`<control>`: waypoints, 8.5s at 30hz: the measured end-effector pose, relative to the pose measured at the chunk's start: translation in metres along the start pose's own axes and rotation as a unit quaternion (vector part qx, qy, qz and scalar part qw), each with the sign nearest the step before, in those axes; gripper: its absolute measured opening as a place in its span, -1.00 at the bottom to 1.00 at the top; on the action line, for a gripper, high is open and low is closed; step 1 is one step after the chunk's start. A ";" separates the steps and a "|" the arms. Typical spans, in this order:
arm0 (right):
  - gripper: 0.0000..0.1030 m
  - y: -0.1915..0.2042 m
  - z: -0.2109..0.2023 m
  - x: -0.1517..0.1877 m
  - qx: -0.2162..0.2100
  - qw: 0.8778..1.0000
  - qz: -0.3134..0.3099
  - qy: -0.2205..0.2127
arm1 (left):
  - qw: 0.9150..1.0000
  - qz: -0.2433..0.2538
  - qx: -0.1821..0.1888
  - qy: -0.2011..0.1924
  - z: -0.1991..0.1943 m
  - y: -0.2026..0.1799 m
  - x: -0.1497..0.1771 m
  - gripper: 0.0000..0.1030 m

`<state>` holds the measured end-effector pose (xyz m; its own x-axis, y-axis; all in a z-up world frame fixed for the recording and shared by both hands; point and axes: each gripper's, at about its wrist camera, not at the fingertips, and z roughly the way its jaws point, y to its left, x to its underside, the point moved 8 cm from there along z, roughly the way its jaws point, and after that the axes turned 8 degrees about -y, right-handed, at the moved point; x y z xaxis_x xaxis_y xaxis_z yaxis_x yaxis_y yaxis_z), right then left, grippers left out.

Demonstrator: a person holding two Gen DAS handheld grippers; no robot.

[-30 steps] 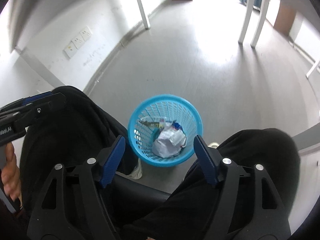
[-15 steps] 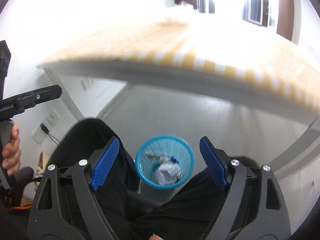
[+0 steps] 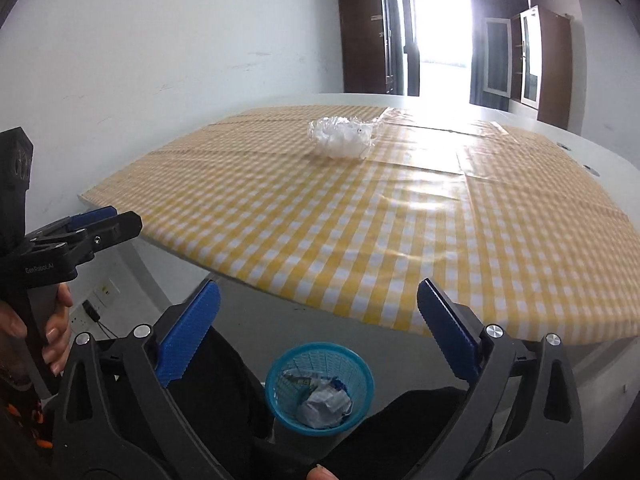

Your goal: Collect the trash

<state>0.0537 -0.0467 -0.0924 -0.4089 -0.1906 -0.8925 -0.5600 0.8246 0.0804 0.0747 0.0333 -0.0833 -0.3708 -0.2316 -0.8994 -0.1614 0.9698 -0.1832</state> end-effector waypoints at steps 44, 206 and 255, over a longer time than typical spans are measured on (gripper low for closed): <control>0.57 -0.066 0.261 -0.129 0.001 0.991 0.069 0.116 | 0.996 0.013 -0.012 0.086 0.241 0.017 -0.149 0.88; -0.10 -0.058 0.296 0.359 0.023 0.866 0.161 0.472 | 0.880 -0.173 -0.027 0.441 0.281 0.062 0.315 0.40; 0.83 -0.040 0.193 0.260 -0.043 0.929 0.127 0.344 | 0.933 -0.058 0.022 0.354 0.190 0.042 0.250 0.89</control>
<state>0.1095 -0.0266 -0.4136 -0.8834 -0.3150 -0.3471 -0.4255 0.8495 0.3119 0.1490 0.0307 -0.3911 -0.8673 -0.3132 -0.3870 -0.2062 0.9335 -0.2933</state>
